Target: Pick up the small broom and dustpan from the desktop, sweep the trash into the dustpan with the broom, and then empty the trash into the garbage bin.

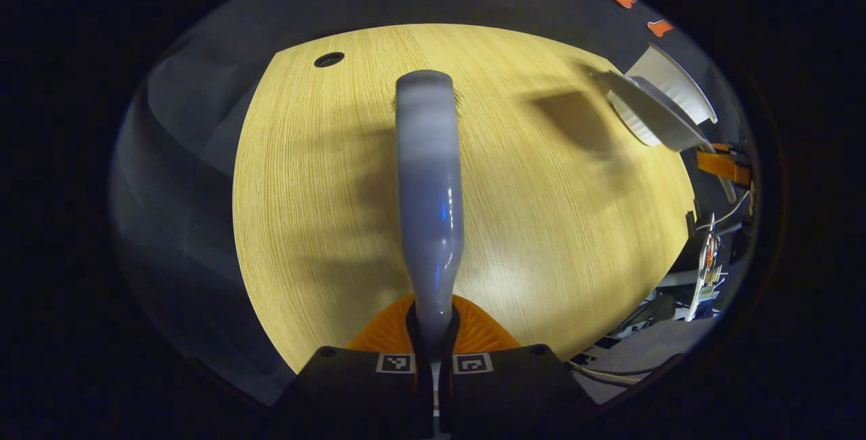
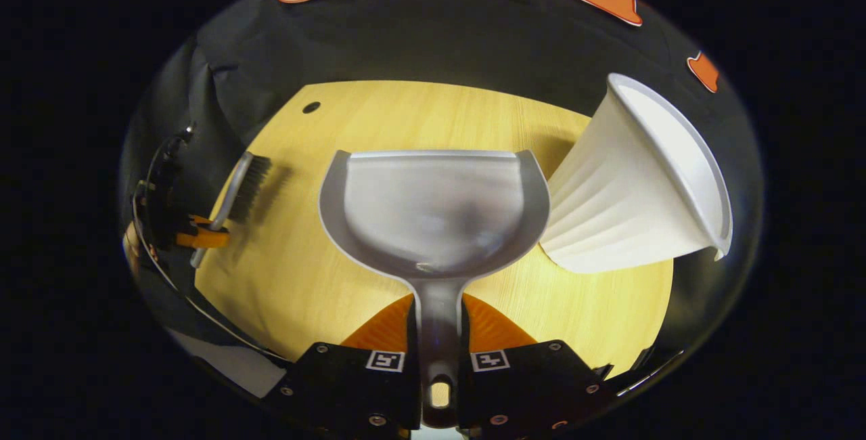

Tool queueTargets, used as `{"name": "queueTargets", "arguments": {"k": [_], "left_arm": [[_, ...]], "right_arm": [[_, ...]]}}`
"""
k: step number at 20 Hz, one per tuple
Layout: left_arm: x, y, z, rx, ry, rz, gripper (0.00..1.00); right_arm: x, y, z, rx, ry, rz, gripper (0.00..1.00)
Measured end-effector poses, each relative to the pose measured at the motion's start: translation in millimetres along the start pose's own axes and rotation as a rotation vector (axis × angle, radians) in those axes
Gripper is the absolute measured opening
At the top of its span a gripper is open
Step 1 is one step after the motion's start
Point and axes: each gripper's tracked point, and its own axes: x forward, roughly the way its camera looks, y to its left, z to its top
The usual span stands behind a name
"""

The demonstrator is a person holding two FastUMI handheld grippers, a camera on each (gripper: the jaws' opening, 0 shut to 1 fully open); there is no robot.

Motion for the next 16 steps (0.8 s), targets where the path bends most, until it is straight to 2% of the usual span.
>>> {"name": "queueTargets", "arguments": {"k": [9,16], "left_arm": [[9.7,-17.5,5.1,-0.033,0.050,0.040,0.07],[21.1,-25.8,6.8,-0.083,0.074,0.079,0.10]], "right_arm": [[20.7,-9.9,-23.8,0.071,0.024,-0.032,0.21],[27.4,-6.7,-31.4,0.056,0.063,-0.034,0.23]]}}
